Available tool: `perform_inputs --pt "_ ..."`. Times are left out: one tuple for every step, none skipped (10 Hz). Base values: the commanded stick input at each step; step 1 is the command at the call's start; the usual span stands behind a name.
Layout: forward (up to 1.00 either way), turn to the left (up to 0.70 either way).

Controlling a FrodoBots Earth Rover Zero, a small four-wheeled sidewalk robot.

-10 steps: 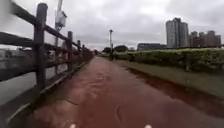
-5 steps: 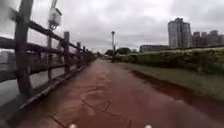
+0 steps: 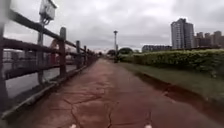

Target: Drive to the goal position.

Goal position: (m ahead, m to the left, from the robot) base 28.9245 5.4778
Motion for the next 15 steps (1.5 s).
perform_inputs --pt "0.85 0.01" --pt "0.85 0.00" --pt "0.85 -0.02" --pt "0.85 -0.24" --pt "0.85 -0.29" --pt "0.85 -0.21" --pt "0.85 0.01" --pt "0.85 0.01" --pt "0.85 0.01" --pt "0.85 0.01" --pt "0.85 0.01" --pt "0.85 0.01" --pt "0.85 0.01" --pt "0.85 0.01" --pt "0.85 0.01"
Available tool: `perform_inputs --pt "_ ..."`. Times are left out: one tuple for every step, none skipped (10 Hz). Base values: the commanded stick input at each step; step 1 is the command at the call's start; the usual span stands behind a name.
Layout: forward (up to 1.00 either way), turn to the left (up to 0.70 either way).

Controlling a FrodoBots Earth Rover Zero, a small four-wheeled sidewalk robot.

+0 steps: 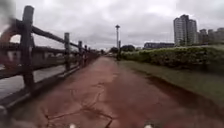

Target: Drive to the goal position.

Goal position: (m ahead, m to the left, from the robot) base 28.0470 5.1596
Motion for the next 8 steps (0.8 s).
perform_inputs --pt "0.85 0.01" --pt "0.85 0.01" --pt "0.85 0.01" --pt "0.85 0.01" --pt "0.85 0.01" --pt "0.85 0.01" --pt "0.85 0.01" --pt "0.85 0.01"
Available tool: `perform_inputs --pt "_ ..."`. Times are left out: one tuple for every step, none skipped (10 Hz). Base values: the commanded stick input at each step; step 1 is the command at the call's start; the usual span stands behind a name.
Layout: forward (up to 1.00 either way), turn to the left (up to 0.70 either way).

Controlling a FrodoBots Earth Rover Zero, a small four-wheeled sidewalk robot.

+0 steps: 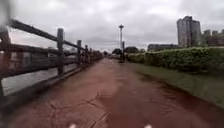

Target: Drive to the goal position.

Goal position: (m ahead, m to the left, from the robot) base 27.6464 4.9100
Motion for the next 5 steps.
perform_inputs --pt "0.85 0.01" --pt "0.85 0.01" --pt "0.85 0.01" --pt "0.85 0.01" --pt "0.85 0.01"
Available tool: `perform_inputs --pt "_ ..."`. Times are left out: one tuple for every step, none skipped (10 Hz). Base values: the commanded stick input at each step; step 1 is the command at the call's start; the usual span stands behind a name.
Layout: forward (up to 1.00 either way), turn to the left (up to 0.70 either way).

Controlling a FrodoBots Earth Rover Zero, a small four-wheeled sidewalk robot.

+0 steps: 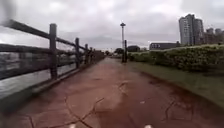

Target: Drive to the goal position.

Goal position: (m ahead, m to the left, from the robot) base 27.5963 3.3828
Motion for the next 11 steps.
perform_inputs --pt "0.85 0.01" --pt "0.85 0.01" --pt "0.85 0.01" --pt "0.85 0.01" --pt "0.85 0.01" --pt "0.85 0.01" --pt "0.85 0.01" --pt "0.85 0.01" --pt "0.85 -0.04" --pt "0.85 -0.07" --pt "0.85 -0.11"
